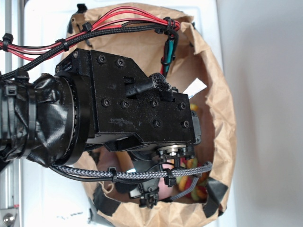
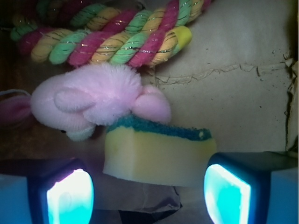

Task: Grab the green sponge.

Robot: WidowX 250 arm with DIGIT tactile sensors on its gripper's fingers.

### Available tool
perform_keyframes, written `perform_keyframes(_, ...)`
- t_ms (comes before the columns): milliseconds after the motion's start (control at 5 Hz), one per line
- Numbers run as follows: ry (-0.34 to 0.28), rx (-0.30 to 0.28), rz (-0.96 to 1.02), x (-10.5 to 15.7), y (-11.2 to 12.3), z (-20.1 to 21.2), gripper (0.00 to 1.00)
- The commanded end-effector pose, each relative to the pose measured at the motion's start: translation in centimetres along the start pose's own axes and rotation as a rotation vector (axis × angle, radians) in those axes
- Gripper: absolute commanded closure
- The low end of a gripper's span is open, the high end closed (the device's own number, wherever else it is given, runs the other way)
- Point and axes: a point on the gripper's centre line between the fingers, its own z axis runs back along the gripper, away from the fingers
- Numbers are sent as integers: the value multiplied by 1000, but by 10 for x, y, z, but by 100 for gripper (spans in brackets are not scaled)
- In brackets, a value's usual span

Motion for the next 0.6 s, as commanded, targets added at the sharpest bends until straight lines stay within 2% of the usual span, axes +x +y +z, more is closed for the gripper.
perform_keyframes(0,-41,-16,-27,8,-4,11,0)
perform_keyframes(400,-15,-19,22,5,-6,10,0)
